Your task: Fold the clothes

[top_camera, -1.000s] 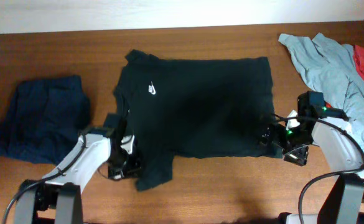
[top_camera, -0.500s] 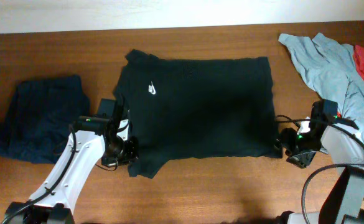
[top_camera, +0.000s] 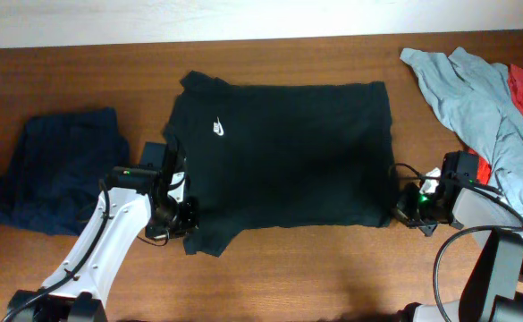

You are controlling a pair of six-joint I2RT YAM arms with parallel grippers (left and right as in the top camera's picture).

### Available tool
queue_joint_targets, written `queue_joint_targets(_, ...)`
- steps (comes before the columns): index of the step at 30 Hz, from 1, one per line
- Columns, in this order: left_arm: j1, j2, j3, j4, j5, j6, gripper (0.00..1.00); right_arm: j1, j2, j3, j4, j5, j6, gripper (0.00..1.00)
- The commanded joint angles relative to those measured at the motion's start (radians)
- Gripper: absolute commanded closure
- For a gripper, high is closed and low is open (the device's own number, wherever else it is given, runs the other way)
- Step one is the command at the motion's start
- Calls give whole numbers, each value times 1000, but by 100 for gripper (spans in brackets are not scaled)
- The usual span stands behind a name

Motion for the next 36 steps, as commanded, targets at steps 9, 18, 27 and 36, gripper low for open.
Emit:
queue_joint_targets(9,-1,-234,8,-166,5,10,99,-4,-342,134,-450,233,3,96)
queue_joint_targets(18,-1,-401,8,-185,1,0,99,-4,-499,134,-523,212,21,95)
queue_joint_targets(27,-1,-233,8,48,-7,67,99,-4,-299,134,-293,60,-8,93)
queue_joint_targets(36,-1,-11,8,307,-7,100,99,-4,-78,134,52,-127,-68,95)
